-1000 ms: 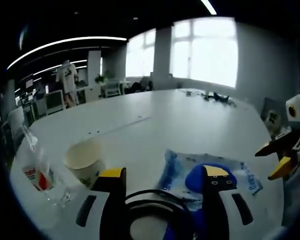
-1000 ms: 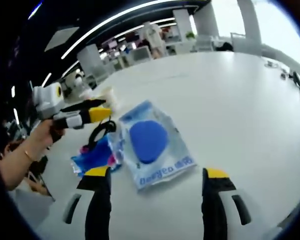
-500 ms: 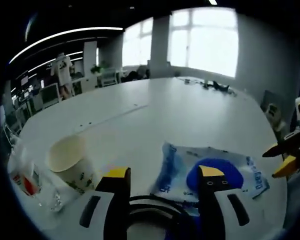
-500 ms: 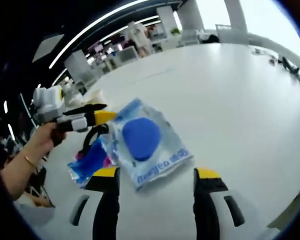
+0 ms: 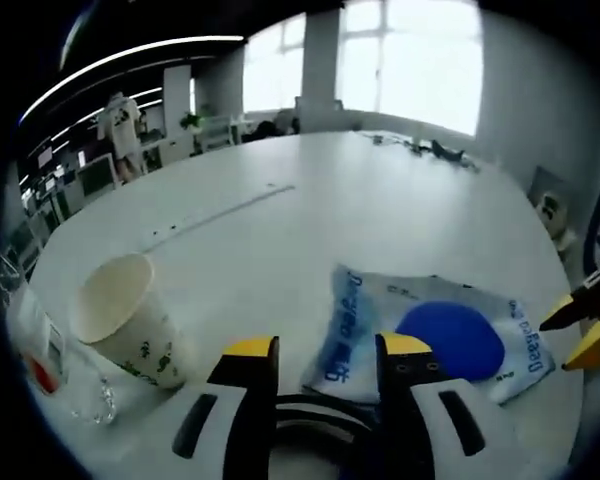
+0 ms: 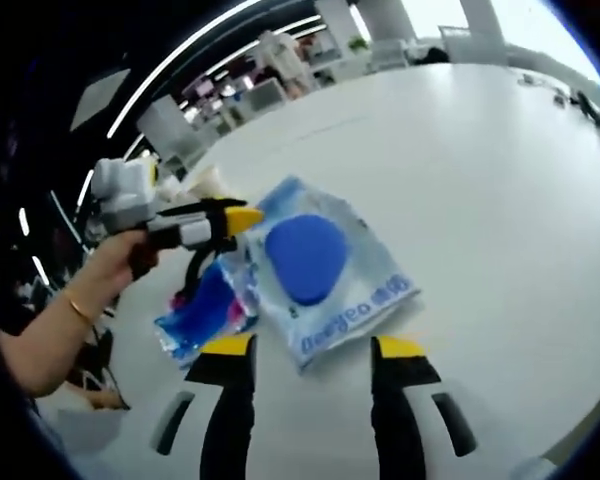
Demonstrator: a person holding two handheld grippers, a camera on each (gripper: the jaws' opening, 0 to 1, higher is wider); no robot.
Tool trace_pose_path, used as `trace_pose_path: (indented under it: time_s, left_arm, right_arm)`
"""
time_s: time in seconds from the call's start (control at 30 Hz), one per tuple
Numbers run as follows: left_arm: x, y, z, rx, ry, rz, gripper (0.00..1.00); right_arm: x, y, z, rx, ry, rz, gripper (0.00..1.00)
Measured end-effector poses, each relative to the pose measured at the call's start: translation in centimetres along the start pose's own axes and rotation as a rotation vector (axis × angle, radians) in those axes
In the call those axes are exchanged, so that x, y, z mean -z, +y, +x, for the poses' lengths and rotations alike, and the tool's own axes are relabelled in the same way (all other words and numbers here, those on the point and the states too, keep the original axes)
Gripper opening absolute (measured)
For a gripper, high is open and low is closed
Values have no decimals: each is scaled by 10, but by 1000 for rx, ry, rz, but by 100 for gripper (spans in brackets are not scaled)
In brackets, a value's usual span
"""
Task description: Arrange the tabletop items into an orderly group along one side of the table until the central work area is clear of visible clutter.
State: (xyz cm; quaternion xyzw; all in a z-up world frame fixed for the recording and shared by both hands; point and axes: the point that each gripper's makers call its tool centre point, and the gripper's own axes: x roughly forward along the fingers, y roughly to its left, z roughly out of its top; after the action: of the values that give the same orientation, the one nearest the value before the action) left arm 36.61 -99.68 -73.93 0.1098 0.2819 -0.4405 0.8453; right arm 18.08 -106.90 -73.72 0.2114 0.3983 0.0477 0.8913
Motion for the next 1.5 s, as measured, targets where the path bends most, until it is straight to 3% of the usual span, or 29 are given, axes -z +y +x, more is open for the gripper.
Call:
trace_pose_path:
  time_s: [0.23, 0.47, 0.73, 0.87, 1.0, 1.23, 1.5]
  left_arm:
    - [8, 2, 2, 0, 37, 53, 32]
    - [20, -2, 0, 15, 90, 50, 18]
    - [21, 1, -1, -2, 96, 49, 11]
    - [21, -2, -4, 0, 98, 72, 7]
    - [21, -4, -6, 2, 100, 94, 4]
    - [22, -6, -7, -1, 112, 128, 3]
    - [19, -5, -9, -31, 91, 151, 1]
  right_arm:
    - [0, -1, 1, -3, -11, 5, 35]
    - [6, -5, 3, -3, 11, 31, 30]
    - [8, -5, 3, -13, 13, 62, 24]
    - [11, -10, 3, 29, 40, -34, 22]
    - [15, -10, 5, 20, 50, 38, 13]
    - [14, -9, 6, 12, 46, 16, 3]
    - [9, -12, 3, 18, 20, -7, 1]
